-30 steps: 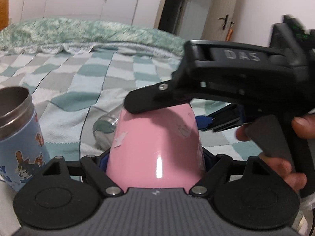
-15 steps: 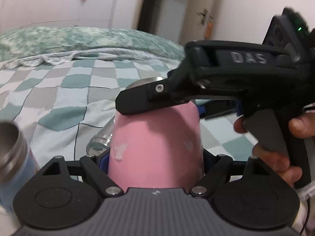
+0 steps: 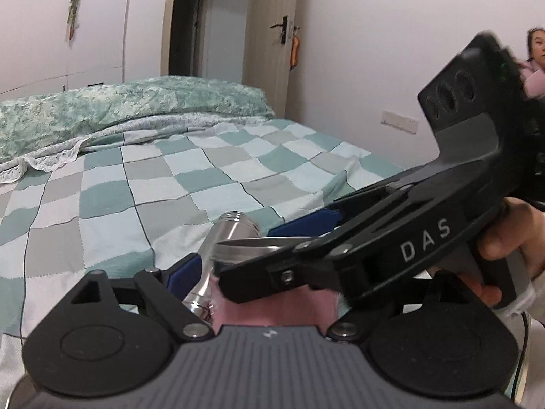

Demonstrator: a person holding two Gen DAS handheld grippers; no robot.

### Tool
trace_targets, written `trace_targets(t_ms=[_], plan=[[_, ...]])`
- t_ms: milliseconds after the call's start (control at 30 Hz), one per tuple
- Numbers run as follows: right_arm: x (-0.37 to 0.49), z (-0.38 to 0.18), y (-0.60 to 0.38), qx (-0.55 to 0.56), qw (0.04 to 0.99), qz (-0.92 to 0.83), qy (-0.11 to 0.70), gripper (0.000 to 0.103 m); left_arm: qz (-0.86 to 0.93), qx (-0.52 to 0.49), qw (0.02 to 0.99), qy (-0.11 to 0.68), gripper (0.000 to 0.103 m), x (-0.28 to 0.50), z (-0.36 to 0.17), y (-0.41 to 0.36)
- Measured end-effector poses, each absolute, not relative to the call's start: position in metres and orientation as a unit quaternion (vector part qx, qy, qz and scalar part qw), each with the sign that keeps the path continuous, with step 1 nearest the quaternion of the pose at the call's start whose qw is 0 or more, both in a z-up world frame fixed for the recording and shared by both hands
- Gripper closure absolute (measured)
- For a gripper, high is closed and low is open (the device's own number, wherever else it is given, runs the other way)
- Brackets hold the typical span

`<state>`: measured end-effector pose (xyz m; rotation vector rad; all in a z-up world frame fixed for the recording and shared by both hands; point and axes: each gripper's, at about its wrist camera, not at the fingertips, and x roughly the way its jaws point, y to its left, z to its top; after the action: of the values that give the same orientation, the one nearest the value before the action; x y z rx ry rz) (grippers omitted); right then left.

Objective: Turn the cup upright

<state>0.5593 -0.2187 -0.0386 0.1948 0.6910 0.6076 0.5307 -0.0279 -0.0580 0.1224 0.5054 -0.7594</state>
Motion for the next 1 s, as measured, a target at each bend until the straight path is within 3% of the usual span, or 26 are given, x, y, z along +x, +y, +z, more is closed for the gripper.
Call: trace_targets(t_ms=[133, 433, 700, 1000], plan=[[0.559, -0.044, -0.213, 0.090, 0.903, 0.279, 0.315, 0.022, -0.364, 0.029, 0.899, 0.241, 0.000, 0.539, -0.061, 0.006], [0.549, -0.040, -0.204, 0.075, 0.913, 0.270, 0.297, 0.025, -0.332, 0.036, 0.911, 0.242, 0.000, 0.540, -0.057, 0.036], [0.512, -0.036, -0.202, 0.032, 0.920, 0.273, 0.279, 0.025, -0.336, -0.024, 0.906, 0.255, 0.000, 0.483, -0.056, 0.043], [0.477, -0.040, -0.189, -0.018, 0.935, 0.262, 0.237, 0.025, -0.191, 0.023, 0.945, 0.265, 0.000, 0.419, -0.061, 0.047]])
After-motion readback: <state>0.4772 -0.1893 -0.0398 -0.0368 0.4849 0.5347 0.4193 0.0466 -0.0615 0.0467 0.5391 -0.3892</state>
